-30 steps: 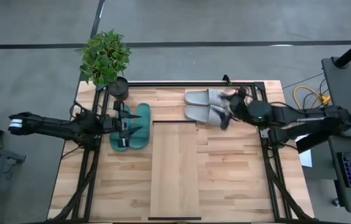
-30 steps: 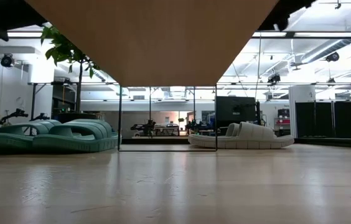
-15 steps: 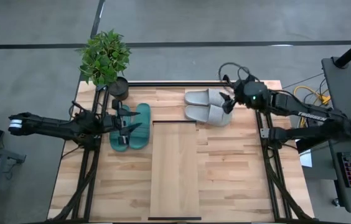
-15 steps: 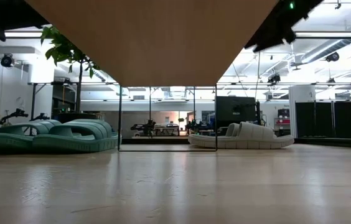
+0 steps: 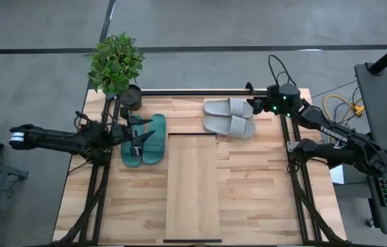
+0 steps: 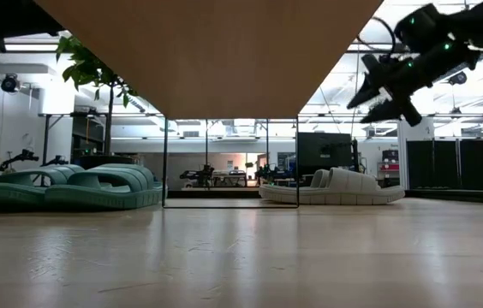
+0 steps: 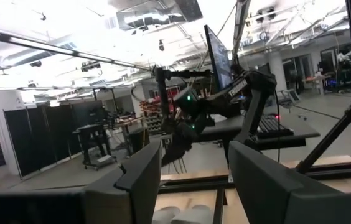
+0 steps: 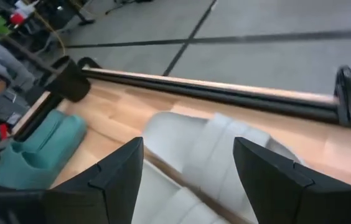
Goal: Pick and place slides into the shelf
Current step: Put the top gray slipper on the shelf
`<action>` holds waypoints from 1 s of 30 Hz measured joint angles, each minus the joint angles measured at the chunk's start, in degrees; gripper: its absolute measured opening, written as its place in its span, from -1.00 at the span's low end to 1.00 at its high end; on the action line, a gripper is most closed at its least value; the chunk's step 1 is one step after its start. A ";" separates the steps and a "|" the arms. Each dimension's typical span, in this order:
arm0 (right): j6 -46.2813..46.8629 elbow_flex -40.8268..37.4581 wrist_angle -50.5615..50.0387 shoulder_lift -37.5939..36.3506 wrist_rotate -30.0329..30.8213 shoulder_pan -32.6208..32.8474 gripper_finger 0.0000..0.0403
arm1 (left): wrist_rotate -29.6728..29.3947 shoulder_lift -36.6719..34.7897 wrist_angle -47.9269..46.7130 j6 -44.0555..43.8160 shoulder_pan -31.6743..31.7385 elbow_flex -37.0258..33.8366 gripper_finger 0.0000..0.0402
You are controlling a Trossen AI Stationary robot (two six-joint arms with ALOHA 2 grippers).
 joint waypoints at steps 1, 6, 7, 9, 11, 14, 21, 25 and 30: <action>0.79 -0.39 0.12 0.20 -0.07 -0.31 0.18 | 0.00 0.03 0.02 0.39 0.00 0.05 -0.14; 1.90 -1.40 0.23 1.06 -0.15 -0.55 0.17 | -0.28 0.55 -0.17 3.45 0.00 0.05 -0.14; 1.89 -1.52 0.29 1.28 -0.15 -0.55 0.17 | -0.35 0.70 -0.22 3.79 0.00 0.05 -0.14; 1.86 -1.94 0.14 2.09 -0.11 -0.66 0.18 | -0.37 1.05 -0.05 3.91 0.00 0.05 -0.14; 1.86 -2.37 -0.03 3.12 -0.08 -0.84 0.18 | -0.49 1.23 -0.16 3.92 0.00 0.07 -0.14; 1.88 -2.68 0.31 5.61 -0.08 -0.81 0.18 | -0.59 1.27 0.07 3.94 0.00 0.18 -0.14; 2.13 -2.77 6.27 14.31 -1.09 -0.81 0.17 | -0.68 0.87 0.00 3.94 0.00 0.18 -0.14; 2.92 -2.77 9.19 20.26 -1.20 -0.81 0.17 | -0.68 1.16 -0.19 3.94 0.00 0.18 -0.14; 3.42 -2.77 14.42 26.79 -1.20 -0.81 0.18 | -0.68 1.26 -0.19 3.94 0.00 0.18 -0.14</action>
